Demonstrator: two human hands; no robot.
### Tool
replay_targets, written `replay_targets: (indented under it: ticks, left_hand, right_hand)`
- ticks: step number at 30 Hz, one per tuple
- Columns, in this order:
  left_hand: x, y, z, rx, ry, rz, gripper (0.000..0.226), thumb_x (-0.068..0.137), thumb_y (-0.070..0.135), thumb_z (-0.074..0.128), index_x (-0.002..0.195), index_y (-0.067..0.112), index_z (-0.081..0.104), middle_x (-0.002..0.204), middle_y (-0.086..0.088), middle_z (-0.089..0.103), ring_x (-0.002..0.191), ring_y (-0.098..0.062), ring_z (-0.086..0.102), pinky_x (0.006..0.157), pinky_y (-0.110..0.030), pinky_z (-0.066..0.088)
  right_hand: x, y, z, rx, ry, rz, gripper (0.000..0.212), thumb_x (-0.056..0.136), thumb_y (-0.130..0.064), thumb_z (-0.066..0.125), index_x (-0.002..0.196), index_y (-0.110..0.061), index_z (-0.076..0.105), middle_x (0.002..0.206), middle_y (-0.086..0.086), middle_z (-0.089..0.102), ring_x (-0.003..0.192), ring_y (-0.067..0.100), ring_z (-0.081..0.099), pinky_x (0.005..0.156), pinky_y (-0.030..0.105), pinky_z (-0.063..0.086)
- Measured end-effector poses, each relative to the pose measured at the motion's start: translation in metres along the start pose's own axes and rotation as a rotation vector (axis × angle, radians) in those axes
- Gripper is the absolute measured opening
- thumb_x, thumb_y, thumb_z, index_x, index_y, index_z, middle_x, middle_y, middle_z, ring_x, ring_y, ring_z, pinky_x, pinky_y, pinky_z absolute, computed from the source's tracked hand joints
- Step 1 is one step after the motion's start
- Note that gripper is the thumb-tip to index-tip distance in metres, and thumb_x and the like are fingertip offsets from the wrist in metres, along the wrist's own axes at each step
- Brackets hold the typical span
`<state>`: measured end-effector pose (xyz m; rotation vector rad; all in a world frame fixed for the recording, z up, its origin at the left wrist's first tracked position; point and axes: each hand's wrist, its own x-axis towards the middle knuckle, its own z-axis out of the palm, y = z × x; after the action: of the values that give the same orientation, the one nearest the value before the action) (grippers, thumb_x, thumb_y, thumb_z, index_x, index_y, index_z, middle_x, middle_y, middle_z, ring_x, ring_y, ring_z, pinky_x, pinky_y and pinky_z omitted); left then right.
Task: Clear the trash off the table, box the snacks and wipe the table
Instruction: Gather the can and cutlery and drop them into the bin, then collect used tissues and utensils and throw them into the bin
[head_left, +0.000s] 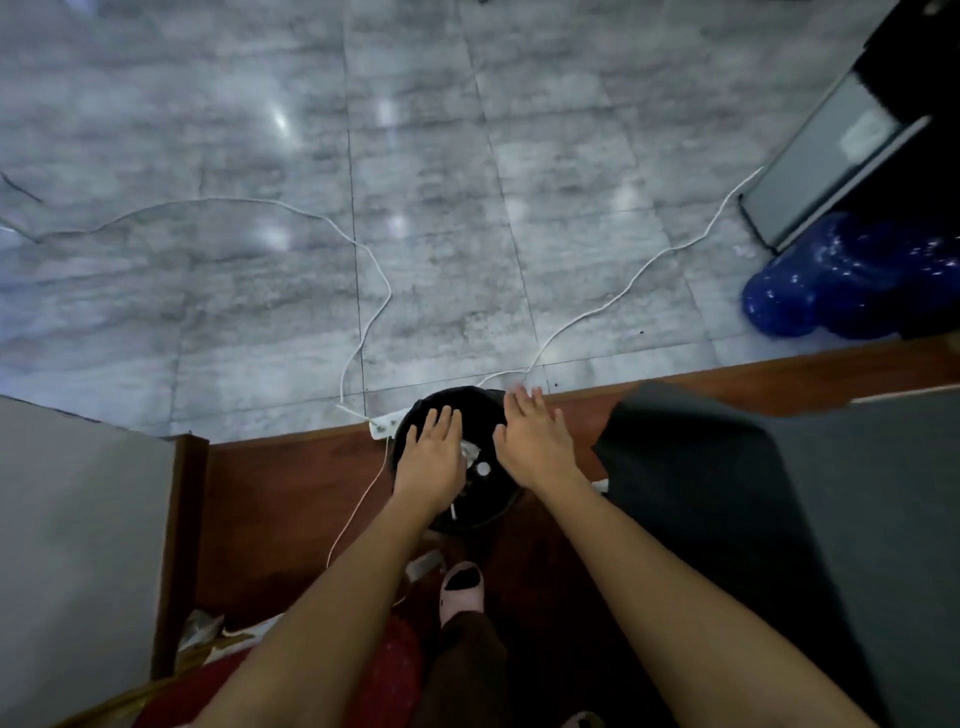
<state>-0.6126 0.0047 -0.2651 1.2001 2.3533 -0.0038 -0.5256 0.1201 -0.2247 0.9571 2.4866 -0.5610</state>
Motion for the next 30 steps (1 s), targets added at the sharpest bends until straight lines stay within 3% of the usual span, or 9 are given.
replay_targets:
  ticks: [7, 13, 19, 23, 25, 28, 30]
  left_hand:
    - [-0.097, 0.094, -0.082, 0.003, 0.247, 0.208, 0.056, 0.098, 0.018, 0.03, 0.15, 0.008, 0.012, 0.159, -0.008, 0.013, 0.147, -0.023, 0.007, 0.118, -0.04, 0.009]
    - [-0.159, 0.213, -0.098, -0.045, 0.384, 0.416, 0.056, 0.096, 0.014, 0.04, 0.148, 0.004, 0.022, 0.156, -0.013, 0.022, 0.145, -0.028, 0.017, 0.116, -0.044, 0.014]
    - [-0.215, 0.316, -0.053, 0.079, 0.299, 0.768, 0.052, 0.093, 0.014, 0.04, 0.144, 0.004, 0.034, 0.151, -0.013, 0.035, 0.141, -0.029, 0.03, 0.113, -0.046, 0.024]
    - [-0.255, 0.372, -0.016, 0.228, 0.121, 1.023, 0.053, 0.095, 0.018, 0.039, 0.147, 0.009, 0.029, 0.155, -0.006, 0.027, 0.145, -0.023, 0.021, 0.117, -0.042, 0.014]
    - [-0.275, 0.392, 0.0, 0.3, 0.057, 1.182, 0.051, 0.094, 0.027, 0.034, 0.142, 0.011, 0.039, 0.15, -0.005, 0.038, 0.14, -0.023, 0.032, 0.115, -0.043, 0.023]
    - [-0.294, 0.41, 0.023, 0.404, -0.04, 1.368, 0.052, 0.086, 0.039, 0.037, 0.127, 0.016, 0.058, 0.129, -0.002, 0.061, 0.122, -0.021, 0.056, 0.098, -0.047, 0.048]
    - [-0.304, 0.42, 0.036, 0.453, -0.083, 1.473, 0.057, 0.085, 0.046, 0.036, 0.132, 0.019, 0.053, 0.133, -0.001, 0.058, 0.127, -0.02, 0.052, 0.103, -0.048, 0.043]
  right_hand:
    - [-0.14, 0.031, -0.092, 0.009, 0.287, -0.006, 0.058, 0.101, -0.03, 0.028, 0.152, -0.009, 0.011, 0.161, 0.003, 0.004, 0.148, 0.022, 0.0, 0.117, 0.045, 0.01]
    - [-0.275, 0.11, -0.108, 0.045, 0.513, 0.18, 0.058, 0.1, -0.029, 0.032, 0.152, -0.009, 0.013, 0.161, 0.004, 0.01, 0.148, 0.021, 0.004, 0.117, 0.046, 0.012]
    - [-0.402, 0.198, -0.062, 0.168, 0.595, 0.434, 0.058, 0.101, -0.029, 0.03, 0.153, -0.012, 0.01, 0.161, 0.0, 0.005, 0.148, 0.018, 0.0, 0.118, 0.044, 0.006]
    - [-0.473, 0.245, -0.018, 0.244, 0.624, 0.602, 0.057, 0.101, -0.029, 0.031, 0.152, -0.012, 0.015, 0.161, 0.001, 0.008, 0.148, 0.019, 0.002, 0.118, 0.045, 0.007]
    - [-0.506, 0.262, 0.005, 0.27, 0.634, 0.693, 0.056, 0.1, -0.027, 0.034, 0.152, -0.011, 0.018, 0.16, 0.002, 0.011, 0.148, 0.02, 0.005, 0.117, 0.045, 0.009]
    - [-0.545, 0.284, 0.034, 0.318, 0.65, 0.831, 0.055, 0.098, -0.025, 0.038, 0.15, -0.011, 0.026, 0.159, 0.002, 0.019, 0.148, 0.021, 0.011, 0.116, 0.046, 0.013]
    - [-0.567, 0.296, 0.051, 0.327, 0.645, 0.924, 0.053, 0.098, -0.028, 0.038, 0.149, -0.013, 0.029, 0.158, 0.001, 0.023, 0.147, 0.019, 0.014, 0.116, 0.044, 0.015]
